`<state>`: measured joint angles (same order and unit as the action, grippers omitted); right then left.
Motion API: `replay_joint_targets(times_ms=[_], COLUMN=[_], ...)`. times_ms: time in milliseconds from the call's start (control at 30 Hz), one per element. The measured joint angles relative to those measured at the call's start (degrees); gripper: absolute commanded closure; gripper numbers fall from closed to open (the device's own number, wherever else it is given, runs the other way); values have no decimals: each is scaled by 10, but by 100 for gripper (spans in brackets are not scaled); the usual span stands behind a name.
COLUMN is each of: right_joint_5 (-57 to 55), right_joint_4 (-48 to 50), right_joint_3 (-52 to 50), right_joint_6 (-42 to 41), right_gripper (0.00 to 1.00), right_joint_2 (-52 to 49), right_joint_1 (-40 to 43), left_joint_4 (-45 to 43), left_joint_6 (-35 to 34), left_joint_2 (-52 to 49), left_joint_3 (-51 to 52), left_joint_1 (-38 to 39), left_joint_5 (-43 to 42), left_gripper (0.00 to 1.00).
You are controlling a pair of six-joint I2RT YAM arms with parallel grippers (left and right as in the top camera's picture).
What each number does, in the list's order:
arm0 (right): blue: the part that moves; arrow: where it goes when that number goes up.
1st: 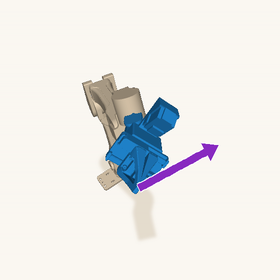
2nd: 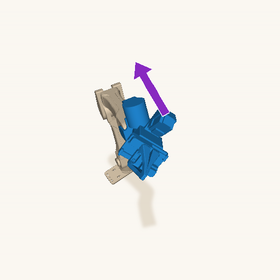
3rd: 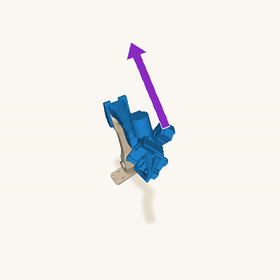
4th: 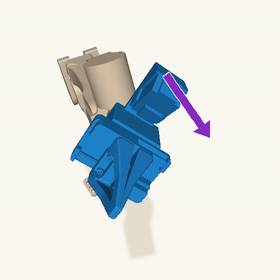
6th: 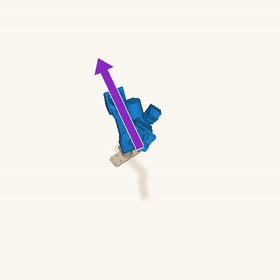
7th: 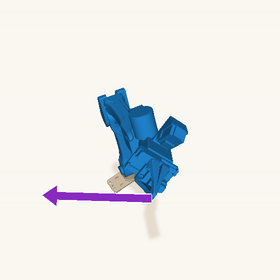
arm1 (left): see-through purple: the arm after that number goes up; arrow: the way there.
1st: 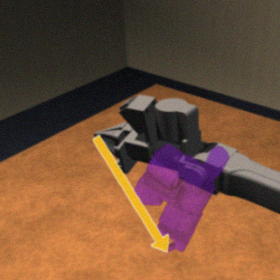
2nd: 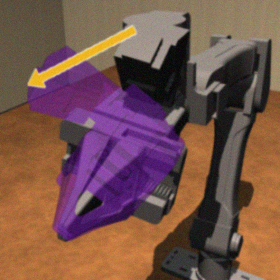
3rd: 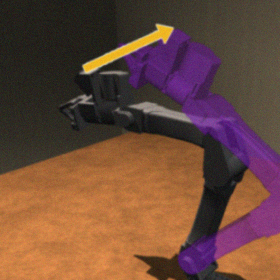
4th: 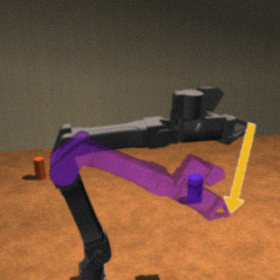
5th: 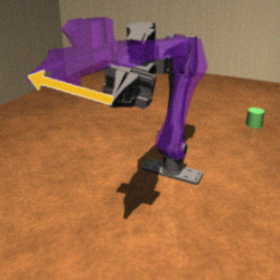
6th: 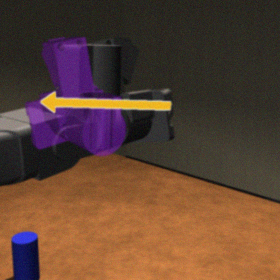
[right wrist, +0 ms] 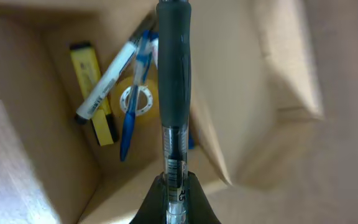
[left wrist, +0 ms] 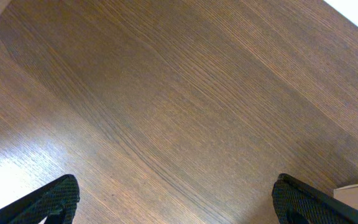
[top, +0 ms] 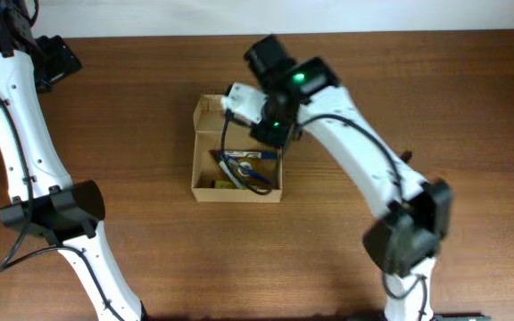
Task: Pack container
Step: 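Carry the black pen into the box and release it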
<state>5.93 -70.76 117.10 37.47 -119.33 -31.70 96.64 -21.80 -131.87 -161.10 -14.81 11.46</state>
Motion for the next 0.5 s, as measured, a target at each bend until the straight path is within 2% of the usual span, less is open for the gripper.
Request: replay_joint_targets(times_ms=[500], right_joint_5=[0], right_joint_4=[-14], right_joint_3=[0], right_joint_6=[7], right_gripper=[96], right_joint_2=[-116], right_joint_1=[-54], left_joint_4=[0], left_joint_6=[0], left_joint_2=[0], left_joint_3=[0], left_joint_1=[0], left_joint_5=[0], left_gripper=[0])
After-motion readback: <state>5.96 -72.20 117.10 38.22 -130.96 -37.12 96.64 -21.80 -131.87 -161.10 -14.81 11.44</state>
